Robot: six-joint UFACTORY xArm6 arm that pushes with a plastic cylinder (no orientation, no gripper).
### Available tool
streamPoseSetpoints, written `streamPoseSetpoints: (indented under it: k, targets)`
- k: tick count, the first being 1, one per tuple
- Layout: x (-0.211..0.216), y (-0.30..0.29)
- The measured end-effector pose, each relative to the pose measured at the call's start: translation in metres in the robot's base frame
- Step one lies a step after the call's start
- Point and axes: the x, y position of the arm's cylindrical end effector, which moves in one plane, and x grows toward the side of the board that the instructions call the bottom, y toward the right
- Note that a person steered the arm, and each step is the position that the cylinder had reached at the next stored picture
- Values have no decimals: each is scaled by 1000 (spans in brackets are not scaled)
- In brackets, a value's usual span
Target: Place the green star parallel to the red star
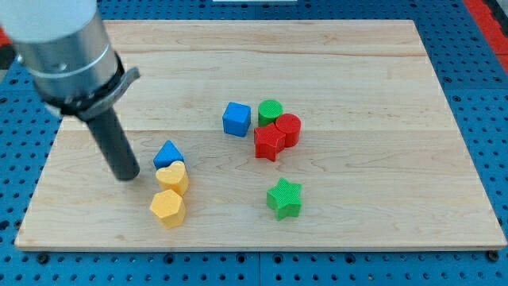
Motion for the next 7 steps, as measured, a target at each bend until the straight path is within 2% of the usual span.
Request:
streamPoseSetpoints:
  k: [1,2,4,6,7]
  targets:
    - [42,17]
    - [42,41]
    - [39,147]
    - [16,236]
    - [17,248]
